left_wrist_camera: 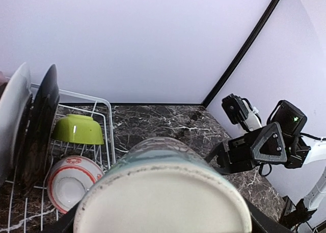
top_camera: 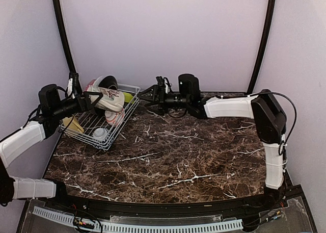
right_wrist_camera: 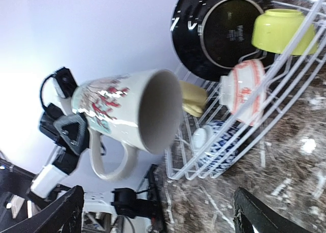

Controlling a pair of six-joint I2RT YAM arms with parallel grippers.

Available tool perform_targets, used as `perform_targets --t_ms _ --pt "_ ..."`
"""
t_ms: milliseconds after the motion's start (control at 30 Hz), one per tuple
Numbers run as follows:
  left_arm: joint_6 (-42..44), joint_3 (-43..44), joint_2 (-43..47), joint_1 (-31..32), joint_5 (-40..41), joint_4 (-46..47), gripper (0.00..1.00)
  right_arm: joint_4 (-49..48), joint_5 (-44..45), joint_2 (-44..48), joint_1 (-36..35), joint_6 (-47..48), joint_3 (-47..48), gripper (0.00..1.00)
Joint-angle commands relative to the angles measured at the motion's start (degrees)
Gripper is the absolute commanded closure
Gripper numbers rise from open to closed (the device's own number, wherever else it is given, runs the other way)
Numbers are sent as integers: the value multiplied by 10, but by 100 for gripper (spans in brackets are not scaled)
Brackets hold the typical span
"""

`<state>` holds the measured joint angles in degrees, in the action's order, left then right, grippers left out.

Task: Unload the mixed dishes from the dish rack
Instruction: Pass from the left arm to the right

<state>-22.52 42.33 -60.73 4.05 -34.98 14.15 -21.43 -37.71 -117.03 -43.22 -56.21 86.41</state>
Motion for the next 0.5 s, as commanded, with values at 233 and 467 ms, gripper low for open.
perform_targets --t_ms 233,467 --pt "-23 -58 13 54 1 257 99 -255 -55 -116 -67 -264 104 4" --pt "-1 -61 22 55 39 240 99 -238 -32 -88 -71 -250 35 3"
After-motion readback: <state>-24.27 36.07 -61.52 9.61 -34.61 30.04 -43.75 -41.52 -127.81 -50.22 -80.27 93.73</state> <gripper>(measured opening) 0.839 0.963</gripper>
